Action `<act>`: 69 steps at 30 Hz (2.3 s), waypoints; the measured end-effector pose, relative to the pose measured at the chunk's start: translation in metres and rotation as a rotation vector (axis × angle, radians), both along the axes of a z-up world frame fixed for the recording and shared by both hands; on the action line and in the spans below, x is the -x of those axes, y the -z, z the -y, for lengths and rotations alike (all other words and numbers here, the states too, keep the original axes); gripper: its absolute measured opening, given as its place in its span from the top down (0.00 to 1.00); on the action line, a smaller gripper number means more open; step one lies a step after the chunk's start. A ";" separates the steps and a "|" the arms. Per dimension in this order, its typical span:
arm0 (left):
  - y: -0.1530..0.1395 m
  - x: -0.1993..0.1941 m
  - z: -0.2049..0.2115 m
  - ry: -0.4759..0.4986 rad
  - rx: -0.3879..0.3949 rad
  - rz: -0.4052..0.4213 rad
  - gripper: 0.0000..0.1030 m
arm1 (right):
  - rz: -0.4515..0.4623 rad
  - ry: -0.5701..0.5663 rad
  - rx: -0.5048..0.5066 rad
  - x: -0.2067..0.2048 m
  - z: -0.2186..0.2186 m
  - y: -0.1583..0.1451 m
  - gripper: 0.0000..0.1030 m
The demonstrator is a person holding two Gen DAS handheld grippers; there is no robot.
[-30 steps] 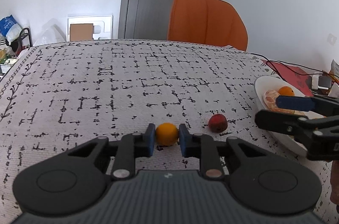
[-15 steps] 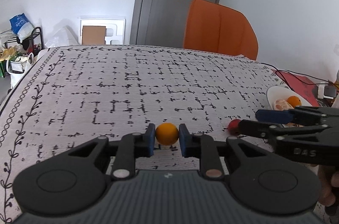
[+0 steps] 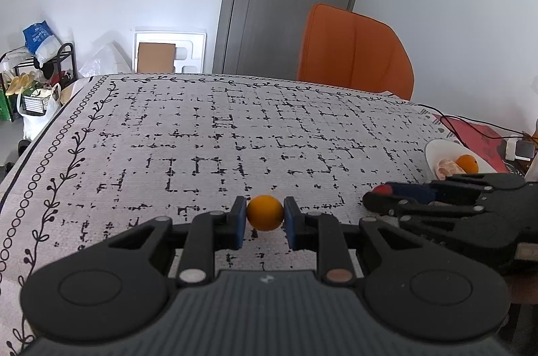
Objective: Organize fruits
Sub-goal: 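Grasp the small mandarin with the left tool while the right tool grasps the red plum, then carry the mandarin and plum over the bowl and open both tools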
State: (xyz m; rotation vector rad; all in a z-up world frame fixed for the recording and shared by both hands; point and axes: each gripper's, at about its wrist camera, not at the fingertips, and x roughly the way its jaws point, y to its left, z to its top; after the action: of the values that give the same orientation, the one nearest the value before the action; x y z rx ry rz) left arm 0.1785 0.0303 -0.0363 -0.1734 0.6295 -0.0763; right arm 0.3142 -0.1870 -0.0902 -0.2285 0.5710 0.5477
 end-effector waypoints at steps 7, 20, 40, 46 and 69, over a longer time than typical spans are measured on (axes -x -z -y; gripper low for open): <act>-0.006 0.003 0.010 0.015 -0.008 0.014 0.79 | 0.036 0.002 -0.039 0.012 0.012 -0.013 0.78; -0.020 0.006 0.043 0.062 -0.029 0.054 0.79 | 0.070 0.058 -0.142 0.033 0.056 -0.030 0.78; -0.022 -0.001 0.113 0.181 -0.042 0.071 0.79 | 0.052 0.210 -0.212 0.045 0.143 -0.017 0.78; -0.022 -0.005 0.129 0.211 -0.049 0.070 0.79 | 0.056 0.221 -0.226 0.050 0.156 -0.016 0.78; -0.024 -0.020 0.184 0.305 -0.088 0.076 0.78 | 0.065 0.322 -0.322 0.068 0.220 -0.015 0.66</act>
State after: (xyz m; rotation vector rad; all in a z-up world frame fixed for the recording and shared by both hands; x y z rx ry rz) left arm 0.1980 -0.1535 -0.0118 0.0113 0.5788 -0.3471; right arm 0.2458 -0.4071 -0.0750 0.1495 0.4378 0.3117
